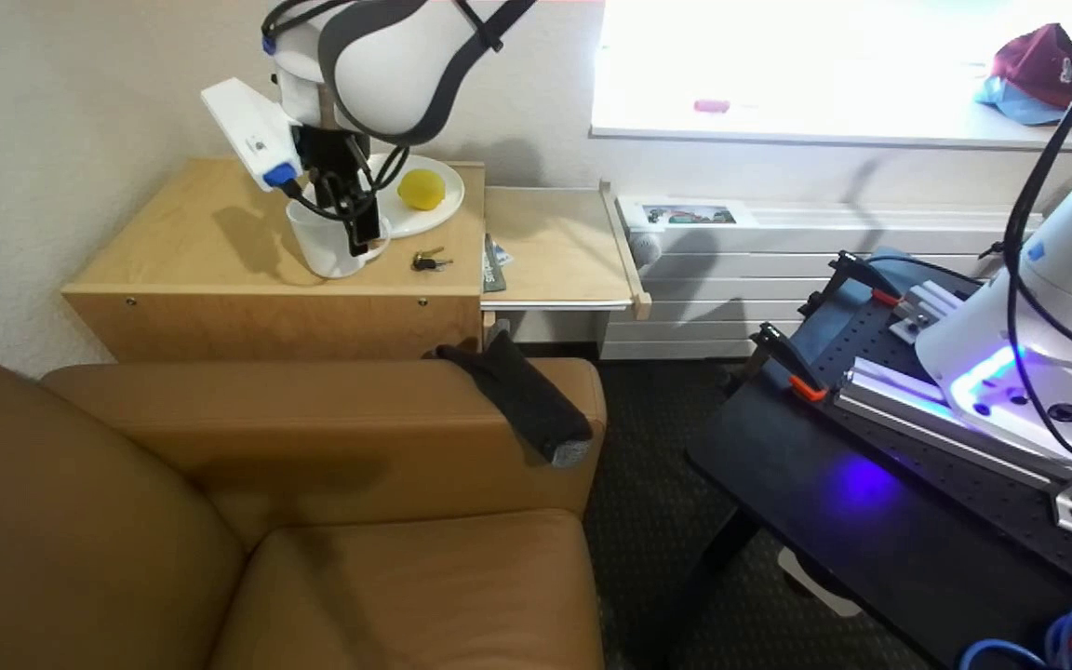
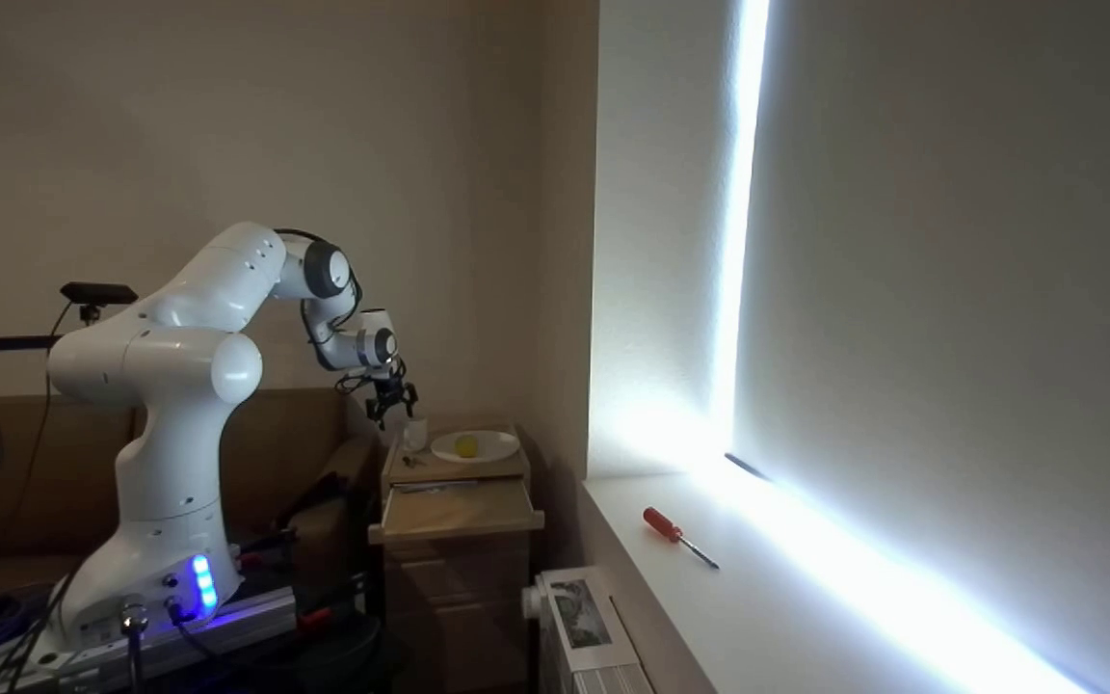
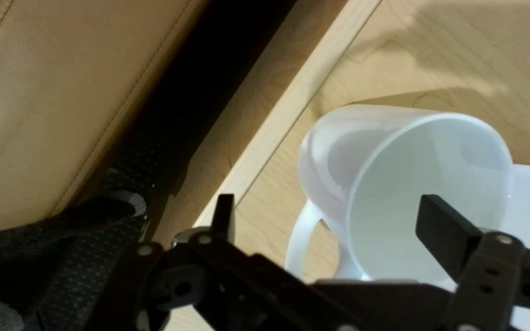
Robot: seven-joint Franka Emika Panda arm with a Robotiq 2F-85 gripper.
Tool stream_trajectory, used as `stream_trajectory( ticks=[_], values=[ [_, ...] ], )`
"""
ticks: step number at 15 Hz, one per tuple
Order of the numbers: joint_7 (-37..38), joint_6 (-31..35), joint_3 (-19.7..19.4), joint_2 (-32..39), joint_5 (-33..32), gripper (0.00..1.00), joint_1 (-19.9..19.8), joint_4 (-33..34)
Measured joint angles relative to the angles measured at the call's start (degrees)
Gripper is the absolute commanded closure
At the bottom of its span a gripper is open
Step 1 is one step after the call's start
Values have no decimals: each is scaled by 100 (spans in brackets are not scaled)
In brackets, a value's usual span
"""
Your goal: Put the white mug on the nightstand shelf, place the mug on the top of the night stand
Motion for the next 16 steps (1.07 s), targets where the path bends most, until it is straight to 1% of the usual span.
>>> stream_trajectory(
  ticks=[1,7,12,13,16],
  values=[
    [30,0,-28,104,36,20,0,102],
    [83,-33,-133,701,335,62,-19,702],
    [83,-123,-135,846,408,97,-11,1018],
    [83,-158,-138,861,408,100,-8,1070],
    [83,-360,-150,924,404,100,3,1228]
  ],
)
